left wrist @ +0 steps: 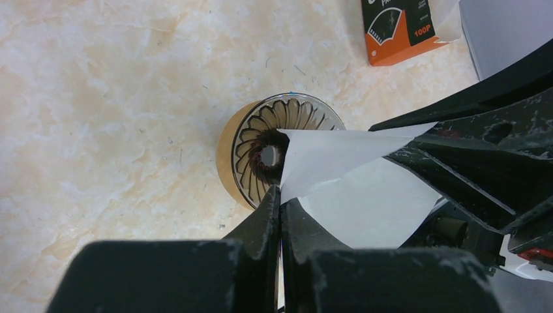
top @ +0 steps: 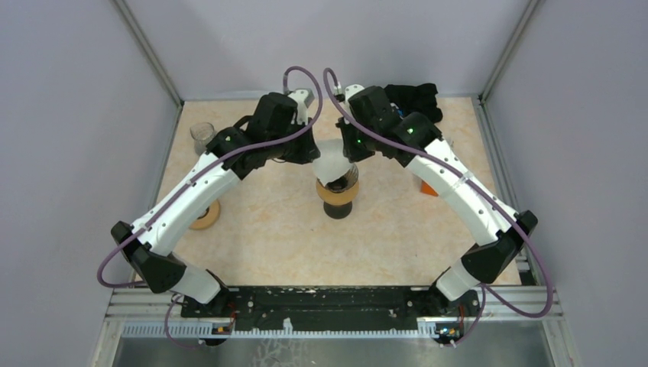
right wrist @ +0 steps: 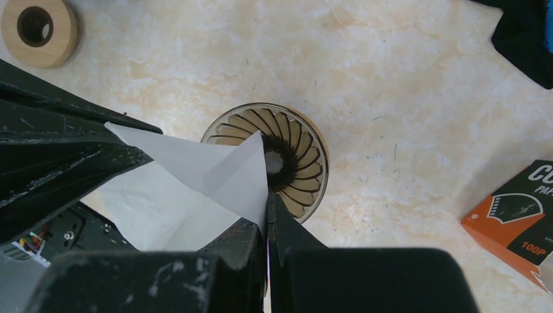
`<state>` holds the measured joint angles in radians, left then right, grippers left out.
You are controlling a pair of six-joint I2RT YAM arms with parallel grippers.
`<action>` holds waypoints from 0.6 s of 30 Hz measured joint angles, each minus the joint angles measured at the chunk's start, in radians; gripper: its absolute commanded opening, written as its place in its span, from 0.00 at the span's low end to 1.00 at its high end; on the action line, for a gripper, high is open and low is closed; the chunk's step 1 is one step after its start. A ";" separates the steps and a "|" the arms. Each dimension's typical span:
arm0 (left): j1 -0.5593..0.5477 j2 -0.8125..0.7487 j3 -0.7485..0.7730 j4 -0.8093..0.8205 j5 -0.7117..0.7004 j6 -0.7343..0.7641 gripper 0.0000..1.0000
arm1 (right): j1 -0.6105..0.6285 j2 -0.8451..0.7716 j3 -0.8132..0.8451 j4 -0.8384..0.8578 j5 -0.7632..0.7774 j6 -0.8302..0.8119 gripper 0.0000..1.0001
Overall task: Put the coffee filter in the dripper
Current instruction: Open the coffee filter.
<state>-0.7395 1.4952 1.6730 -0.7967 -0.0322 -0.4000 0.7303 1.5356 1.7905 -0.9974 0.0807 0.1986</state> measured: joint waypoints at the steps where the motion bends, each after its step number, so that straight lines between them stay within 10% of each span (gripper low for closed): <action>1: 0.000 0.000 0.000 0.000 0.001 0.001 0.14 | 0.000 0.002 0.005 -0.005 -0.006 0.005 0.00; 12: 0.003 -0.023 -0.076 0.052 0.056 -0.036 0.44 | 0.000 0.038 0.063 -0.025 -0.034 0.105 0.00; 18: 0.003 -0.031 -0.104 0.071 0.079 -0.056 0.30 | 0.000 0.084 0.111 -0.051 -0.044 0.126 0.00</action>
<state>-0.7368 1.4647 1.5692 -0.7254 0.0463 -0.4557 0.7300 1.6196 1.9011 -1.0481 0.0368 0.3241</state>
